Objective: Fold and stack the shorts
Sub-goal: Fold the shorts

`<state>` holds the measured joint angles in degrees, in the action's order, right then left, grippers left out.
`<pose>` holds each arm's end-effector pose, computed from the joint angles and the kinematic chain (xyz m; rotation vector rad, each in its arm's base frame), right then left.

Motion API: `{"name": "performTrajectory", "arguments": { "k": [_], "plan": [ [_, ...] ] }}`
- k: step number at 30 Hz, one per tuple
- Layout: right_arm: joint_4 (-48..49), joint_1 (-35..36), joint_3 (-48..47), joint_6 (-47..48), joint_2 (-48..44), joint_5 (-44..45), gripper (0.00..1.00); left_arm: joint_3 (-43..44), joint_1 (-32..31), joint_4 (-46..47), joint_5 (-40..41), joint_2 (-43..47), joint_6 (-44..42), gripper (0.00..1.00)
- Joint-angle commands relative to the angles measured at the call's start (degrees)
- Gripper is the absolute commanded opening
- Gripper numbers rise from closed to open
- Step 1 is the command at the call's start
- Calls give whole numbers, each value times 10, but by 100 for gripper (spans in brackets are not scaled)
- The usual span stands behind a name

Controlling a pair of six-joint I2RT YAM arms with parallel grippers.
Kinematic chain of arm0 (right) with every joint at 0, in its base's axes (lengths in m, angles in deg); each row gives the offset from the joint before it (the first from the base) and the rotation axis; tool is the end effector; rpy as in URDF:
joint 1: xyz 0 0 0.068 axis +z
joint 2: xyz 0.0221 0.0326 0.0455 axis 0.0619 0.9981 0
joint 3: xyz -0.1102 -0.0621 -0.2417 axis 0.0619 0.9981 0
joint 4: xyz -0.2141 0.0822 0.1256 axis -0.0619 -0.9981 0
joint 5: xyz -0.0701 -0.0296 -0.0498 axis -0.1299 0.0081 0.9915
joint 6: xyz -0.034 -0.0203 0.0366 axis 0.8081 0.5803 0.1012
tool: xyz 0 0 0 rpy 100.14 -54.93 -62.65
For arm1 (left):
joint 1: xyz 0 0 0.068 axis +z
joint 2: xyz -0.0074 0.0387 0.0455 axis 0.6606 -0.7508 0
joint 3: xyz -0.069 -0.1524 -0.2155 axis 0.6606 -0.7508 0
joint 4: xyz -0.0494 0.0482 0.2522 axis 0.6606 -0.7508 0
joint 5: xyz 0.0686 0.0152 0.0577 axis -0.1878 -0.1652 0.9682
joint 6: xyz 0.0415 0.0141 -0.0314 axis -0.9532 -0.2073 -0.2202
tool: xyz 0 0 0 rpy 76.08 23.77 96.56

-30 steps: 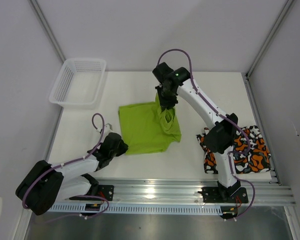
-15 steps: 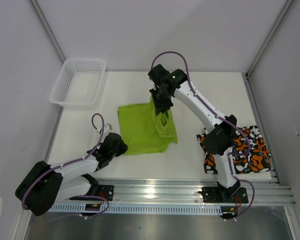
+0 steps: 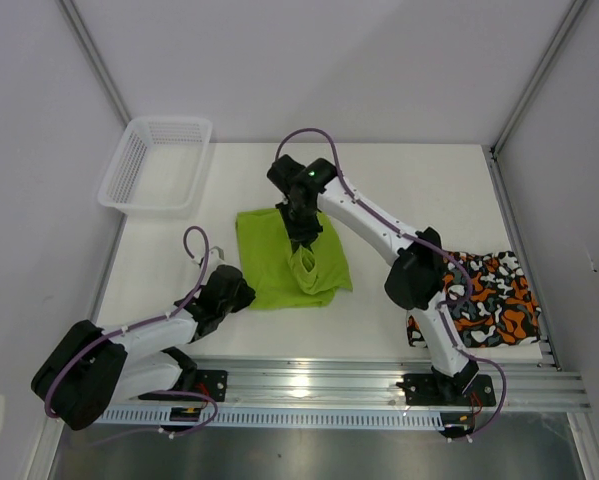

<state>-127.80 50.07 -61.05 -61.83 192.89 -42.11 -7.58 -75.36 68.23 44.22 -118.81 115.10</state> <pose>0.3085 0.3282 0.3004 -0.6161 2.8319 0.3228 0.1622 -0.0976 0.1308 -0.5938 2.2698 -0.4810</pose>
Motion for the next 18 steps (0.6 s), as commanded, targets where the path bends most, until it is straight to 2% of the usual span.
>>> {"name": "performTrajectory", "arguments": {
  "k": [1,13,18],
  "plan": [
    [22,8,-15,-25,33,-13,0,-1,-5,-27,5,5,-13,0],
    [144,18,-12,-79,89,-61,0,-12,-4,-19,-4,3,-16,0],
    [200,30,0,-87,89,-55,6,-13,-4,-14,-5,-4,-18,0]
  ]
}}
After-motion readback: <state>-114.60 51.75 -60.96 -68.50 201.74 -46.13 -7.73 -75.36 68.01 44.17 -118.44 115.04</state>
